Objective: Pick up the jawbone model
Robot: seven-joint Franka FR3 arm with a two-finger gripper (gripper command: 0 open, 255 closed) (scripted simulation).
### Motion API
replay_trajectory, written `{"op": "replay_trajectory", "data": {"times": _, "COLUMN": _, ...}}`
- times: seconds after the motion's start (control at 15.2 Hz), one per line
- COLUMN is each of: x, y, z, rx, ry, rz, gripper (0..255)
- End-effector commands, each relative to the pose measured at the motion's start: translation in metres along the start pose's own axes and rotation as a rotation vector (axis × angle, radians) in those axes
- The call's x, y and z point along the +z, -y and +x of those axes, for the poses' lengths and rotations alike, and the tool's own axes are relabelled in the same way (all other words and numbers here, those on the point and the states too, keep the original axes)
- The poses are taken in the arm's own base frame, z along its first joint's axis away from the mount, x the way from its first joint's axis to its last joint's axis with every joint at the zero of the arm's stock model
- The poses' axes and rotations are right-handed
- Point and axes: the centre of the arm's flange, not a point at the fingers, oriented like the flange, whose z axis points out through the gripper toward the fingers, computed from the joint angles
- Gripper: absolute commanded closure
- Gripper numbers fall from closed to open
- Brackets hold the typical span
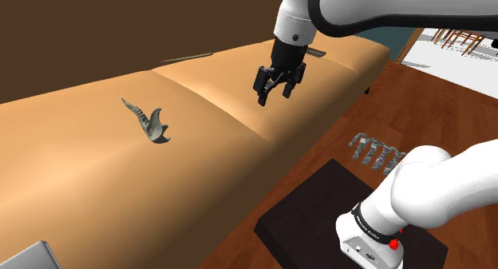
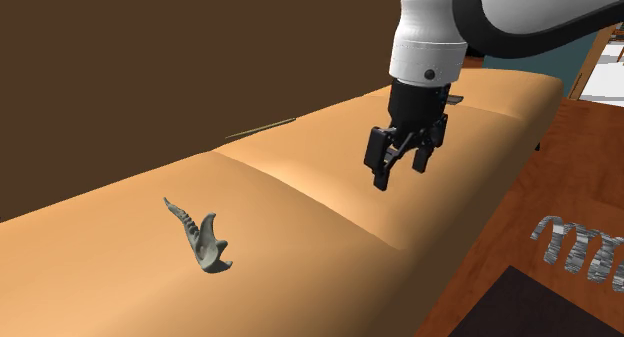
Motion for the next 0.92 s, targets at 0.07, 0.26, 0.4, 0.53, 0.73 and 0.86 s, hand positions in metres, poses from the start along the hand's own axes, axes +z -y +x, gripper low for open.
{"op": "replay_trajectory", "data": {"times": 0.07, "x": -0.001, "y": 0.042, "z": 0.011, "rx": -0.016, "ry": -0.015, "rz": 0.005, "gripper": 0}}
{"op": "replay_trajectory", "data": {"times": 0.26, "x": -0.003, "y": 0.079, "z": 0.021, "rx": -0.032, "ry": -0.029, "rz": 0.008, "gripper": 0}}
{"op": "replay_trajectory", "data": {"times": 0.4, "x": -0.004, "y": 0.104, "z": 0.026, "rx": -0.043, "ry": -0.039, "rz": 0.01, "gripper": 0}}
{"op": "replay_trajectory", "data": {"times": 0.53, "x": -0.005, "y": 0.129, "z": 0.032, "rx": -0.054, "ry": -0.049, "rz": 0.012, "gripper": 0}}
{"op": "replay_trajectory", "data": {"times": 0.73, "x": -0.007, "y": 0.167, "z": 0.04, "rx": -0.07, "ry": -0.063, "rz": 0.015, "gripper": 0}}
{"op": "replay_trajectory", "data": {"times": 0.86, "x": -0.008, "y": 0.192, "z": 0.045, "rx": -0.08, "ry": -0.073, "rz": 0.017, "gripper": 0}}
